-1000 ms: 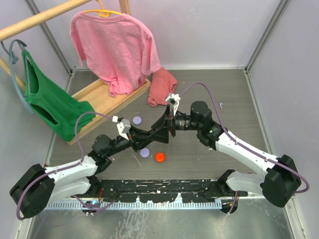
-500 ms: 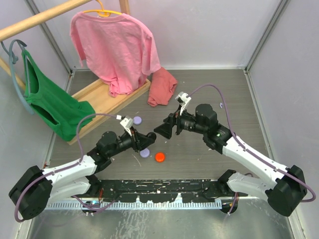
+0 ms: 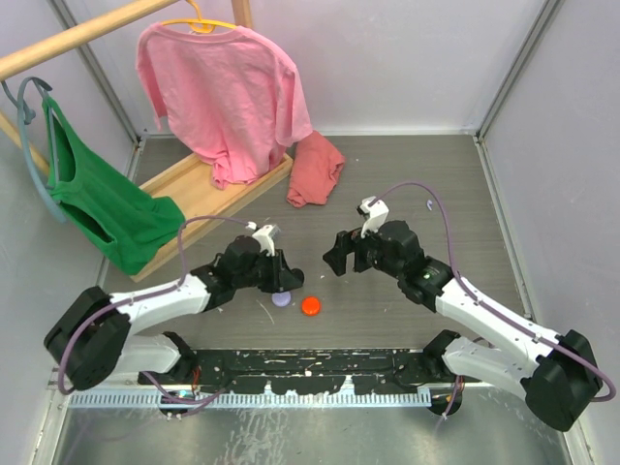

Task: Insert the wireless bluetooth earbuds into the charging case
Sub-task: Place the charging case at the center of the board, then pick up the charging case at the center of the board.

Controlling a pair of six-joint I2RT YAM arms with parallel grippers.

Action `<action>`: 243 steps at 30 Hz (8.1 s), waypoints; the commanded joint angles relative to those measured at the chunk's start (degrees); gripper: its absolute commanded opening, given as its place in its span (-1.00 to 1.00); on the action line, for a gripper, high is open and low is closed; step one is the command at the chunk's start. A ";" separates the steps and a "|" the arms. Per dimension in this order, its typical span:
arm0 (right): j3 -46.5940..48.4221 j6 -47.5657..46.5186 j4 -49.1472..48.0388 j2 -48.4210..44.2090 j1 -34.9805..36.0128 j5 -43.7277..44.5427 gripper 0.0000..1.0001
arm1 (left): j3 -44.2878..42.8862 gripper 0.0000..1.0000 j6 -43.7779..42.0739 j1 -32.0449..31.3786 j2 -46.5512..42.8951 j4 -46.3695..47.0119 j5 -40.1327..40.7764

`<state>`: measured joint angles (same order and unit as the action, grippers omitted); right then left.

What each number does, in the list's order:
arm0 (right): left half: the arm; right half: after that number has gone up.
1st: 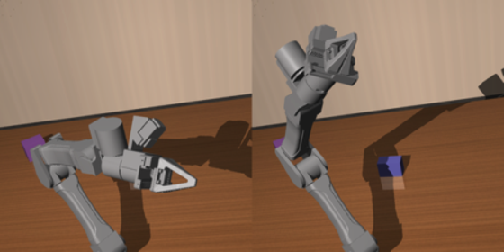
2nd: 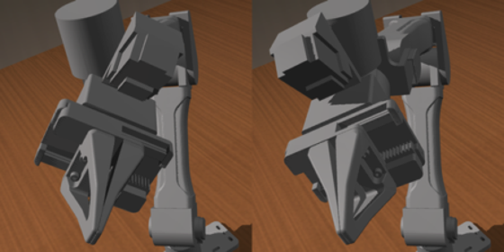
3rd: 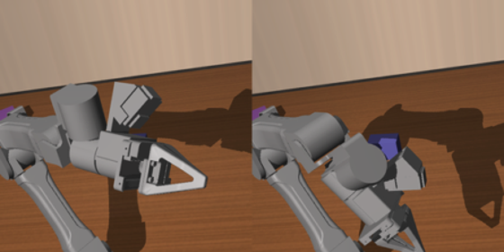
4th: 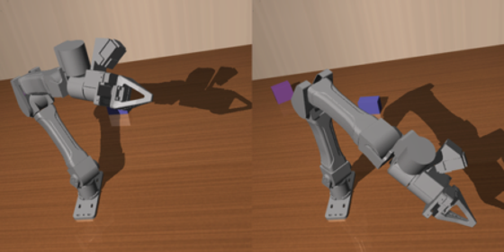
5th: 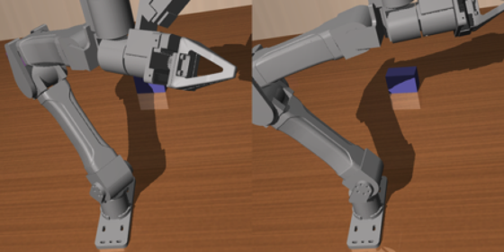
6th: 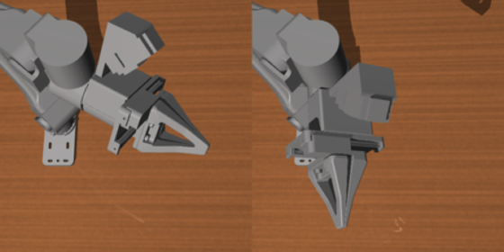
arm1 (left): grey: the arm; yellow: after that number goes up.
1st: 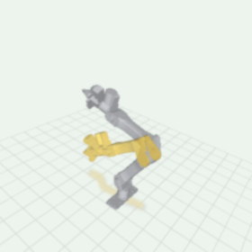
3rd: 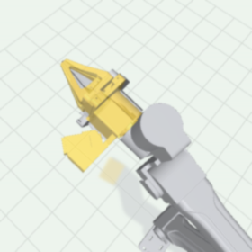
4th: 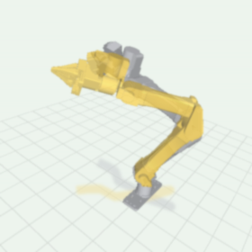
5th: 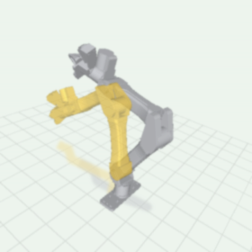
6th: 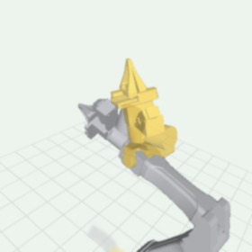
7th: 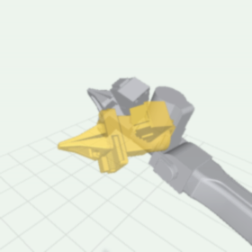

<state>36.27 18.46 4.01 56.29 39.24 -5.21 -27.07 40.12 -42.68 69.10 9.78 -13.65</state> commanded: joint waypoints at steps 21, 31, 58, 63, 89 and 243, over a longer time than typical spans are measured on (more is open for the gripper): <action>-2.09 -4.82 0.12 -5.59 -0.06 7.22 0.83 | -18.93 -0.12 -2.17 -0.26 16.35 -26.64 0.28; -2.84 -5.39 0.38 -7.34 -0.10 9.13 0.83 | -22.29 0.26 -6.28 0.06 10.09 -36.91 9.66; -9.22 -3.60 -2.58 -13.57 -0.05 22.23 1.00 | -44.44 0.31 -24.57 14.10 34.54 -35.61 20.11; -8.97 -3.69 -2.62 -12.70 -0.13 21.85 1.00 | -47.18 0.31 -25.20 15.16 37.67 -36.73 20.94; -7.33 -3.28 -1.37 -9.66 -0.12 18.28 1.00 | -41.41 -0.24 -43.01 10.89 33.17 -33.24 -0.24; -15.79 21.30 -54.88 -9.70 -6.72 -24.70 0.16 | 6.51 -1.00 -11.48 -14.44 -8.77 52.31 9.97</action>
<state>15.88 48.14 -60.20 50.48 32.51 -28.47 -19.99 38.83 -57.43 65.80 72.03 1.06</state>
